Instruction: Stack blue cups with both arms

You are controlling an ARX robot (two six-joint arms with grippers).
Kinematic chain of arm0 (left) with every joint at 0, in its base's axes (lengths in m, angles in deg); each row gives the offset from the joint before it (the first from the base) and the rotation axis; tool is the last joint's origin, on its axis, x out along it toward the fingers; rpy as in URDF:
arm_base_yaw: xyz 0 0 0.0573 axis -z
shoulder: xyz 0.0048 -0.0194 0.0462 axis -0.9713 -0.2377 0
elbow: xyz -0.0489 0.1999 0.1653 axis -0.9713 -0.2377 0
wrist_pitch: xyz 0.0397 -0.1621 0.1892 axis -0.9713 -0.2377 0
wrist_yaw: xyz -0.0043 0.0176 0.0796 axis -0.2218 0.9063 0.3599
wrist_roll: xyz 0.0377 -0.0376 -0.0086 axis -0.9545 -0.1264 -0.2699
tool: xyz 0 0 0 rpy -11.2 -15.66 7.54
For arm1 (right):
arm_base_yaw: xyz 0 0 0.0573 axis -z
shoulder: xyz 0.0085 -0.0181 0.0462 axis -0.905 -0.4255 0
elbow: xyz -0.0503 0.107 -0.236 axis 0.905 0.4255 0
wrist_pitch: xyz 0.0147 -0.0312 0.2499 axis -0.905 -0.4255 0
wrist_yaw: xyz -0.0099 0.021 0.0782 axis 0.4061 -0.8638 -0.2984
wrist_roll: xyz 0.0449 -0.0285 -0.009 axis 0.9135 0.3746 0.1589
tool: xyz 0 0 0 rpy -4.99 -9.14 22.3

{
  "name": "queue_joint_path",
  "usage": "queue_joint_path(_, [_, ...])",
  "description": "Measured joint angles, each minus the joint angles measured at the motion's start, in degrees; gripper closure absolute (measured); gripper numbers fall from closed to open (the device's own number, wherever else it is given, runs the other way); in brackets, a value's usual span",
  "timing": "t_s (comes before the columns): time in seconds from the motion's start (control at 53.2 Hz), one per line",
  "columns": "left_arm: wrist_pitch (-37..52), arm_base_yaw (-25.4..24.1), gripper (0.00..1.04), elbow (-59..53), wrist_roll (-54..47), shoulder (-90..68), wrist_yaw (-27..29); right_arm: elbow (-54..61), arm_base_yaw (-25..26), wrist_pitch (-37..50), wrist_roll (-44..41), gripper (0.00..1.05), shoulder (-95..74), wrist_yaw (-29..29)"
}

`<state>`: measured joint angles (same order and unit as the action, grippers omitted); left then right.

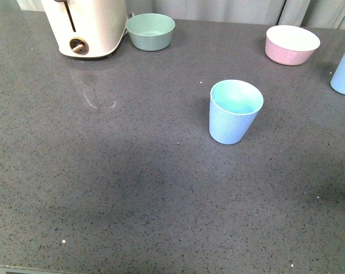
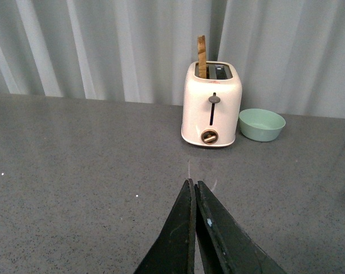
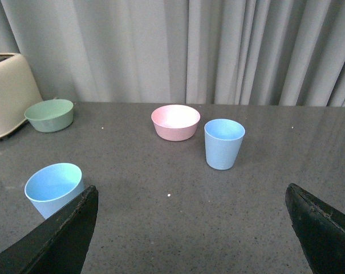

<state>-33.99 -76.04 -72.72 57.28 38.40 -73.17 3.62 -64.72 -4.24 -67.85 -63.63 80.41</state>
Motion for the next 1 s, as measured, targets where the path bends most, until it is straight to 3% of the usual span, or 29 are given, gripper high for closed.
queue_joint_path(0.113, [0.0,0.0,1.01,0.0,0.0,0.0,0.0,0.0,0.0,0.0,0.0,0.09,0.0,0.0])
queue_joint_path(0.319, [0.0,0.0,0.54,0.0,0.0,0.0,0.0,0.0,0.0,0.0,0.0,0.09,0.0,-0.1])
queue_joint_path(0.338, [0.0,0.0,0.50,0.0,0.0,0.0,0.0,-0.4,0.6,-1.2,0.5,0.09,-0.8,-2.4])
queue_joint_path(0.394, [0.0,0.0,0.36,0.0,0.0,0.0,0.0,-5.1,8.0,-13.4,0.9,0.09,-10.1,-20.5])
queue_joint_path(0.432, [0.0,0.0,0.27,0.0,0.0,0.0,0.0,-6.3,12.2,-15.3,0.6,0.09,-15.8,-27.6])
queue_joint_path(0.526, [0.0,0.0,0.08,0.0,0.0,0.0,0.0,-8.5,21.6,-11.4,-3.6,0.09,-27.3,-38.0])
queue_joint_path(0.582, [0.0,0.0,0.09,0.0,-0.1,0.0,0.0,-11.6,26.3,-5.8,-8.5,0.09,-36.2,-40.4])
queue_joint_path(0.695, [0.0,0.0,0.09,0.0,-0.1,0.0,0.0,-17.6,28.8,4.0,-17.1,0.09,-51.8,-40.0])
queue_joint_path(0.845, [0.0,0.0,0.09,0.0,-0.1,0.0,0.0,-28.9,28.7,11.3,-27.9,0.09,-74.1,-36.9])
queue_joint_path(0.996, [0.0,0.0,0.09,0.0,-0.1,0.0,0.0,-39.6,26.7,11.1,-36.2,0.09,-88.5,-33.6])
